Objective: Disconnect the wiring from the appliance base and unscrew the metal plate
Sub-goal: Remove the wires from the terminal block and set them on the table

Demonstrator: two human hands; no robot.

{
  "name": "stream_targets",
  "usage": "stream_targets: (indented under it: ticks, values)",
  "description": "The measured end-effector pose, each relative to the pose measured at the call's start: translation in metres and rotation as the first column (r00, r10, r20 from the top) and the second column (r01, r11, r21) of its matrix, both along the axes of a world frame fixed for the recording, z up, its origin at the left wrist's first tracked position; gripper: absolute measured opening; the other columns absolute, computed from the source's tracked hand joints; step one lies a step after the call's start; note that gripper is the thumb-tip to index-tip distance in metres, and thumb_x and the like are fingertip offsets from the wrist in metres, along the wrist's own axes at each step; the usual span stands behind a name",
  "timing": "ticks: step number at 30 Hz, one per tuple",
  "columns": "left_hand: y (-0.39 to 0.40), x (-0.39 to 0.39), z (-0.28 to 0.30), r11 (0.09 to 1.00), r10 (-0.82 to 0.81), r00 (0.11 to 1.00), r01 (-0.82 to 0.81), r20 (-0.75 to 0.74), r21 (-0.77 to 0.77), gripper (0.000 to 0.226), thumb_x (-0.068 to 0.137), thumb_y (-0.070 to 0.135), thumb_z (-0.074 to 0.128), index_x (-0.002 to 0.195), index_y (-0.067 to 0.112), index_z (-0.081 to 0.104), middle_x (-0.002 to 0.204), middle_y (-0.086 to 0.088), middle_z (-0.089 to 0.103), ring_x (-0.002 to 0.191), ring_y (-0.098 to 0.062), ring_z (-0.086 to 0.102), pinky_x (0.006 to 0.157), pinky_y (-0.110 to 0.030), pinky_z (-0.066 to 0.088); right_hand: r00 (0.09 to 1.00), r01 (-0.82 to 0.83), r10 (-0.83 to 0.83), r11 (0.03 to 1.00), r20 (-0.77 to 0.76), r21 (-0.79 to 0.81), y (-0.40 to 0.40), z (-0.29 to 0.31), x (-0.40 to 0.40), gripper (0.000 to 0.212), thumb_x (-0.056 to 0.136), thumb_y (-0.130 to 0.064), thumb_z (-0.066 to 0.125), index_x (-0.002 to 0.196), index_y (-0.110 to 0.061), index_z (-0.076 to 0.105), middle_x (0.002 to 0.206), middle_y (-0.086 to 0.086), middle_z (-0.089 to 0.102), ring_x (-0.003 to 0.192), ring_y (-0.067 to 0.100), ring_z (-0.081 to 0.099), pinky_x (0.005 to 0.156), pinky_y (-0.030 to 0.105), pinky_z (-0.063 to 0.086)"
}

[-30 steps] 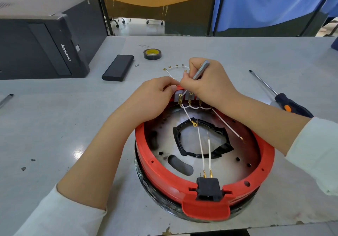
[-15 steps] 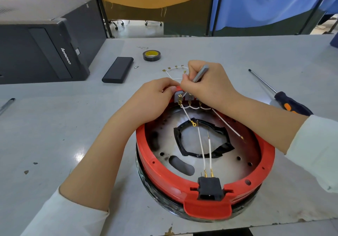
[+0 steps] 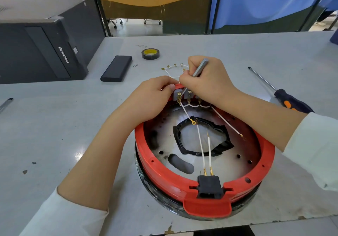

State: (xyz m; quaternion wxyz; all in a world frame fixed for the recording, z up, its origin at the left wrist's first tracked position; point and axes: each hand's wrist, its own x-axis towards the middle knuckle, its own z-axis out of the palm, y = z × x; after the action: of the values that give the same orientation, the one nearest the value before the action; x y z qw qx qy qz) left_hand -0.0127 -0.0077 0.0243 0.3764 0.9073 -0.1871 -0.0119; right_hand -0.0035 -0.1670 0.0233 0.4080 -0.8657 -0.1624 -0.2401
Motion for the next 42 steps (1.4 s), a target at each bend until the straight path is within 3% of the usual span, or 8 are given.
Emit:
stream_targets:
  ticks: [5, 12, 17, 24, 28, 31, 37, 42]
  values:
    - [0.000, 0.001, 0.000, 1.000, 0.003, 1.000, -0.003, -0.004, 0.001, 0.023, 0.098, 0.026, 0.041, 0.103, 0.042, 0.058, 0.087, 0.021, 0.057, 0.081, 0.000, 0.051, 0.064, -0.006, 0.033, 1.000, 0.005, -0.005, 1.000, -0.025, 0.013, 0.000, 0.000, -0.002, 0.038, 0.075, -0.008, 0.059, 0.053, -0.020, 0.030, 0.048, -0.005, 0.027, 0.048, 0.009, 0.031, 0.045, 0.019, 0.024]
    - [-0.001, -0.002, 0.001, 1.000, 0.022, 1.000, -0.022, -0.017, 0.003, 0.029, 0.099, 0.026, 0.040, 0.120, 0.030, 0.060, 0.112, 0.010, 0.062, 0.101, -0.009, 0.054, 0.075, -0.020, 0.037, 0.994, 0.080, -0.072, 0.992, -0.086, 0.099, -0.002, 0.003, 0.000, 0.039, 0.078, -0.009, 0.059, 0.052, -0.016, 0.031, 0.048, -0.001, 0.031, 0.048, 0.019, 0.041, 0.047, 0.025, 0.031]
    - [-0.001, -0.003, 0.002, 1.000, 0.024, 0.999, -0.024, -0.022, 0.004, 0.029, 0.099, 0.026, 0.040, 0.120, 0.030, 0.060, 0.113, 0.009, 0.063, 0.103, -0.010, 0.054, 0.081, -0.022, 0.037, 0.987, 0.041, -0.031, 0.997, -0.159, 0.061, -0.005, 0.008, 0.001, 0.038, 0.082, -0.016, 0.065, 0.054, -0.013, 0.039, 0.049, 0.001, 0.038, 0.045, 0.011, 0.041, 0.046, 0.020, 0.033]
    - [-0.001, -0.002, 0.002, 1.000, 0.026, 0.999, -0.026, -0.023, 0.017, 0.029, 0.100, 0.028, 0.040, 0.121, 0.030, 0.059, 0.116, 0.009, 0.062, 0.107, -0.010, 0.054, 0.086, -0.023, 0.038, 0.983, 0.012, 0.001, 0.997, -0.184, 0.073, -0.005, 0.010, -0.004, 0.028, 0.083, -0.009, 0.063, 0.062, -0.005, 0.045, 0.058, 0.021, 0.048, 0.033, 0.008, 0.041, 0.036, 0.015, 0.031]
    - [-0.001, -0.001, 0.001, 0.999, 0.033, 0.999, -0.033, -0.018, 0.017, 0.029, 0.099, 0.027, 0.040, 0.121, 0.030, 0.059, 0.113, 0.009, 0.062, 0.102, -0.010, 0.054, 0.076, -0.018, 0.037, 0.985, -0.004, 0.015, 0.998, -0.173, 0.066, -0.005, 0.007, -0.002, 0.030, 0.083, -0.009, 0.062, 0.060, -0.009, 0.041, 0.057, 0.016, 0.042, 0.050, 0.021, 0.044, 0.046, 0.028, 0.035]
    - [-0.001, 0.000, 0.000, 0.999, 0.037, 0.999, -0.037, -0.012, 0.020, 0.028, 0.099, 0.028, 0.040, 0.119, 0.031, 0.060, 0.109, 0.009, 0.062, 0.097, -0.009, 0.053, 0.072, -0.009, 0.035, 0.987, -0.028, 0.036, 0.998, -0.155, 0.054, -0.005, 0.006, -0.002, 0.037, 0.081, -0.008, 0.061, 0.057, -0.016, 0.034, 0.055, 0.008, 0.035, 0.053, 0.024, 0.044, 0.050, 0.029, 0.033]
    - [-0.001, -0.001, 0.000, 0.999, 0.039, 0.999, -0.039, -0.012, 0.014, 0.028, 0.099, 0.028, 0.040, 0.119, 0.032, 0.060, 0.109, 0.009, 0.062, 0.098, -0.009, 0.053, 0.073, -0.014, 0.036, 0.988, -0.031, 0.036, 0.999, -0.152, 0.038, -0.005, 0.006, -0.001, 0.041, 0.078, -0.006, 0.059, 0.053, -0.019, 0.029, 0.050, -0.005, 0.026, 0.047, 0.007, 0.029, 0.048, 0.023, 0.027]
    - [-0.002, -0.002, 0.001, 1.000, 0.029, 0.999, -0.029, -0.019, 0.011, 0.029, 0.099, 0.026, 0.040, 0.120, 0.030, 0.060, 0.114, 0.009, 0.063, 0.104, -0.009, 0.054, 0.080, -0.021, 0.035, 0.982, -0.039, 0.015, 0.991, -0.186, -0.126, -0.004, 0.007, 0.000, 0.039, 0.074, -0.010, 0.060, 0.051, -0.020, 0.030, 0.050, -0.006, 0.028, 0.047, 0.009, 0.028, 0.049, 0.028, 0.024]
